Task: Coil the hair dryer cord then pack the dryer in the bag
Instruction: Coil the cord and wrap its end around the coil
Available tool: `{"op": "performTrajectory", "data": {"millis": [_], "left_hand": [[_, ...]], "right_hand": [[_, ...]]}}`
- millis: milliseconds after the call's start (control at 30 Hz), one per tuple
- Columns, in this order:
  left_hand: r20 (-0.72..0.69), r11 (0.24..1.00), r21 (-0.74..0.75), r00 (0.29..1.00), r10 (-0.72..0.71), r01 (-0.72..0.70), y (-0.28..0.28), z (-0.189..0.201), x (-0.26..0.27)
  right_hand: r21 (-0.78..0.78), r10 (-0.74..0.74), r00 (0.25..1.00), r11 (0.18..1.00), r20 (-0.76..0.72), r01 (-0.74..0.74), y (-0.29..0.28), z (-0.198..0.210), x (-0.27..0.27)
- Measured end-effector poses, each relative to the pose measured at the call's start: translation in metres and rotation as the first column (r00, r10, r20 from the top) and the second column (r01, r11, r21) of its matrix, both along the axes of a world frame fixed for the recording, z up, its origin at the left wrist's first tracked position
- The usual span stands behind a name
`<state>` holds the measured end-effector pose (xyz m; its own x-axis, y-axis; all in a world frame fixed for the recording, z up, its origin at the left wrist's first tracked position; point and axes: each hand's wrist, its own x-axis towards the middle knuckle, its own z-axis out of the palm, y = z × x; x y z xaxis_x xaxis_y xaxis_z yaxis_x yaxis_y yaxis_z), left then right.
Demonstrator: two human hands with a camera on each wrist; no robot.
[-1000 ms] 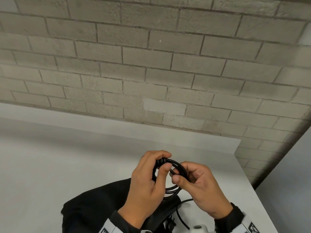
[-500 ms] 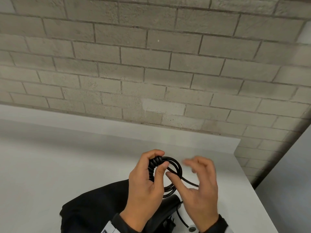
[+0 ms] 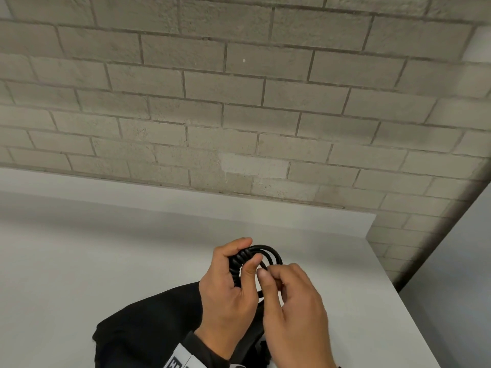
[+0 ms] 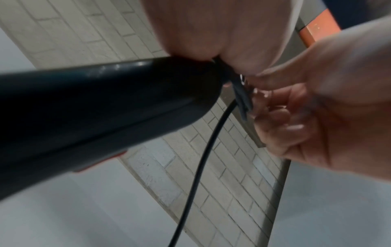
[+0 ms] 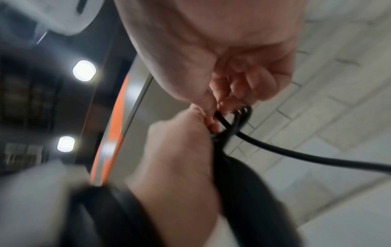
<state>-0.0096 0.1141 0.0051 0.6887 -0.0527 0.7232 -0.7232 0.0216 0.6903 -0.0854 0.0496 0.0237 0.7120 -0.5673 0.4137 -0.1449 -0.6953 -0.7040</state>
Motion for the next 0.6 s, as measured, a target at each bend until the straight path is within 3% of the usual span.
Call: {"op": "performTrajectory", "data": {"millis": [67, 133, 200, 267, 333, 433, 533, 600], "left_hand": [[0.001, 1.000, -0.016, 1.000, 0.009, -0.009, 0.000, 0.000, 0.001], [-0.001, 0.999, -0.049, 1.000, 0.005, -0.005, 0.000, 0.000, 0.000], [0.004, 0.998, -0.065, 1.000, 0.003, -0.003, -0.001, 0.001, -0.001], [-0.001, 0.997, -0.071, 1.000, 0.022, -0.022, -0.002, 0.002, 0.000], [-0.013, 0.995, -0.086, 0.999, 0.039, -0.040, -0.001, 0.002, 0.002], [-0.018, 0.994, -0.099, 0.999, 0.041, -0.042, -0.001, 0.002, 0.003], [-0.027, 0.994, -0.106, 0.999, 0.030, -0.033, -0.001, 0.004, 0.003], [-0.025, 0.993, -0.113, 0.999, 0.023, -0.026, 0.000, 0.005, 0.003]], "right_hand": [[0.348, 0.161, 0.987, 0.925, 0.010, -0.154, -0.006, 0.015, -0.003], [0.625, 0.267, 0.962, 0.743, 0.050, -0.239, -0.013, 0.030, -0.006], [0.730, 0.317, 0.939, 0.610, 0.132, -0.309, -0.018, 0.033, -0.008], [0.644, 0.361, 0.916, 0.662, 0.174, -0.383, -0.016, 0.026, -0.011], [0.462, 0.346, 0.912, 0.786, 0.222, -0.411, -0.011, 0.013, -0.013], [0.234, 0.250, 0.943, 0.925, 0.220, -0.300, -0.006, -0.006, -0.017], [0.332, 0.191, 0.954, 0.906, 0.229, -0.261, -0.004, -0.003, -0.019], [0.529, 0.216, 0.941, 0.783, 0.261, -0.326, -0.006, 0.004, -0.021]]}}
